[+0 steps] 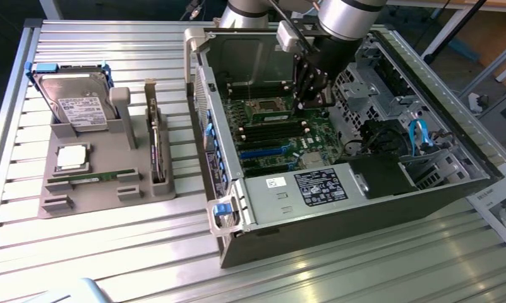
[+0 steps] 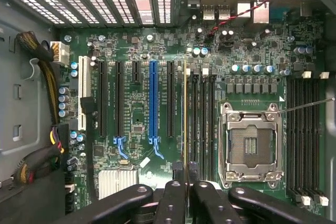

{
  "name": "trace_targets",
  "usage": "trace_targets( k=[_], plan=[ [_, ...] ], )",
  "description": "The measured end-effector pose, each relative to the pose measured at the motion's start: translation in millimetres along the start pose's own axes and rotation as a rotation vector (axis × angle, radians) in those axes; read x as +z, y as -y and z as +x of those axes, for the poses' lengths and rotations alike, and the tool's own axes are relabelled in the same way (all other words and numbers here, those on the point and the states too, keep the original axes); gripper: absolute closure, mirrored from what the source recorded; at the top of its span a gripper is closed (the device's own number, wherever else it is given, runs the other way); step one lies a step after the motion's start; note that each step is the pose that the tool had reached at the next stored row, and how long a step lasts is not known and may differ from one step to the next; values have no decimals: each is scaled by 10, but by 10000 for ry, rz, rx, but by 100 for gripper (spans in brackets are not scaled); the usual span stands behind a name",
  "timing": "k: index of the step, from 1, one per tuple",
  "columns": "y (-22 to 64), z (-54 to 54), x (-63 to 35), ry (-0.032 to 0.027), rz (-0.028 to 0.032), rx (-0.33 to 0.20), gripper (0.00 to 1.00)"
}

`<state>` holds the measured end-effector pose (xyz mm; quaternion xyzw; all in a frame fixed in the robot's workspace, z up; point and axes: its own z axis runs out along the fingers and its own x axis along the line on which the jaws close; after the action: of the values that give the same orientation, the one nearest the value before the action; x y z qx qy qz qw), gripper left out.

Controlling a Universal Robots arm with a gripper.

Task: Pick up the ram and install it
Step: 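Insert the ram into the slot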

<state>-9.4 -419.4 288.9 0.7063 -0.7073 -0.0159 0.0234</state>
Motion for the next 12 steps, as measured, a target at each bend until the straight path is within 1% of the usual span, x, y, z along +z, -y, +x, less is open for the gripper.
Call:
trace_targets(
  k=[5,8,12],
  plan=[
    [0,-3,3,5,2,0,88],
    [1,-59,11,3,2,0,88],
    [1,-65,21,4,3,0,88]
  ],
)
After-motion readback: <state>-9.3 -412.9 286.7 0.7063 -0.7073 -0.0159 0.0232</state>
